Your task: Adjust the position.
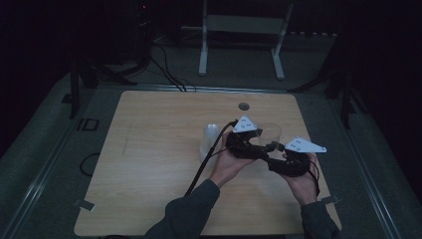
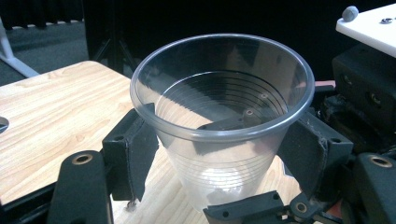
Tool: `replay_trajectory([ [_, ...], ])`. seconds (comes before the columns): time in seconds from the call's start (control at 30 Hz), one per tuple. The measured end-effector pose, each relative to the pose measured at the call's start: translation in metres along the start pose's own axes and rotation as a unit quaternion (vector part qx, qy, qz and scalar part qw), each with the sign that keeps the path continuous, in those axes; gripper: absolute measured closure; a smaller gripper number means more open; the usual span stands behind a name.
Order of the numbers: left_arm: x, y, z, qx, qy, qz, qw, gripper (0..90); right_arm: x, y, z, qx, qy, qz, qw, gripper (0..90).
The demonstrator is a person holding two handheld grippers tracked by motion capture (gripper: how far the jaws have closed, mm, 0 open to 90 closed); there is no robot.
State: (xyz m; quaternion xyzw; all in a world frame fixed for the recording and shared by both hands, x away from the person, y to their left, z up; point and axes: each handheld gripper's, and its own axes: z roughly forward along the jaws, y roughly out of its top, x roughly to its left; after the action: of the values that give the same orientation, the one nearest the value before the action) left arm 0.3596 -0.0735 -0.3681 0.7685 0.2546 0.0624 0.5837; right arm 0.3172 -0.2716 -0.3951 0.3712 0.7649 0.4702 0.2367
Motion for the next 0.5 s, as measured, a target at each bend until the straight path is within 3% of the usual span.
replay_trajectory([
  [0.5, -0.0014, 0.0016, 0.0025, -0.029, -0.015, -0.029, 0.9991, 23.9, 0.001, -0.0012, -0.0005, -0.023, 0.006, 0.013, 0.9996, 40.8],
])
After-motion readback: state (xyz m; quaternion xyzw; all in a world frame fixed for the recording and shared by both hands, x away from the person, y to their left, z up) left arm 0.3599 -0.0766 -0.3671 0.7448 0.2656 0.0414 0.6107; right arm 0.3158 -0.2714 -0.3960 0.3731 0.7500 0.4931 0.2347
